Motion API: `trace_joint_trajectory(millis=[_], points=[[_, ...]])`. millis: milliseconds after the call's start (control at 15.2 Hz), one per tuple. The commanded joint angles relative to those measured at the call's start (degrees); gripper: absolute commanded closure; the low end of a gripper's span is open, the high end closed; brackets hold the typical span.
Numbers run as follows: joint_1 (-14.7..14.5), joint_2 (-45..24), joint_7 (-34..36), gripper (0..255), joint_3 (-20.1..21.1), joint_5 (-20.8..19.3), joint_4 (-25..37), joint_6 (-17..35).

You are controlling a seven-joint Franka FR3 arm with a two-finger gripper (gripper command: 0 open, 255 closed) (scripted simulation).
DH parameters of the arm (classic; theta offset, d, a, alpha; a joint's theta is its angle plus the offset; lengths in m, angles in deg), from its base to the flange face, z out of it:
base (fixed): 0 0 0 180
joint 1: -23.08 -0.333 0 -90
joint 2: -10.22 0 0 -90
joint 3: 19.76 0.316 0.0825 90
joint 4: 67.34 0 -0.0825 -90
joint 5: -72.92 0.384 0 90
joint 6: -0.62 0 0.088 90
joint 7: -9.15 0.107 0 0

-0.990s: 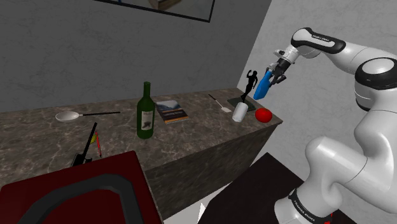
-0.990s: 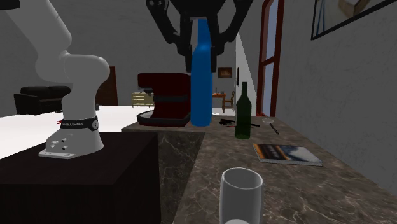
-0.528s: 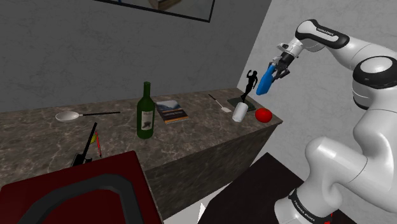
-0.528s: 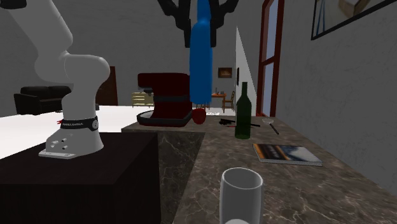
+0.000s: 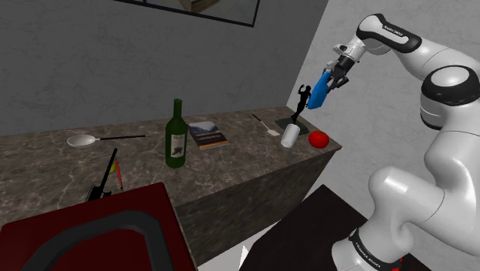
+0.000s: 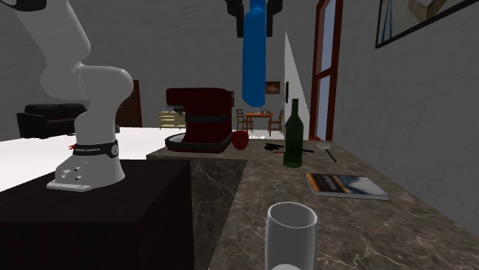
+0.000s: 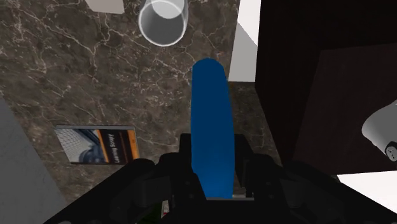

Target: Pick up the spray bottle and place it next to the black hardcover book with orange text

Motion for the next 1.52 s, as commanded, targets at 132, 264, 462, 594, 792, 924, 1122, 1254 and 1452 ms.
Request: trace_joint_trajectory(millis=[132, 264, 462, 594, 792, 924, 1122, 1254, 1452], points=[[-2.4, -1.0, 4.2, 255, 1.0, 1.0, -2.7, 2.8], [-4.2, -1.1, 6.3, 255, 1.2, 1.3, -3.4, 4.0], [-7.5, -1.0, 9.4, 255, 1.3, 1.4, -3.5, 5.4], [-10.1, -0.6, 11.4, 255, 1.1, 1.2, -3.0, 6.2], [-14.6, 0.2, 14.4, 255, 0.6, 0.8, -1.3, 7.0], [-18.0, 1.1, 16.4, 255, 0.1, 0.3, 0.4, 7.2], [-23.7, 2.8, 19.1, 255, -1.0, -0.7, 4.2, 7.1], [-28.1, 4.3, 20.8, 255, -1.9, -1.6, 7.7, 6.5], [-31.4, 5.6, 22.0, 255, -2.7, -2.4, 9.9, 6.8]])
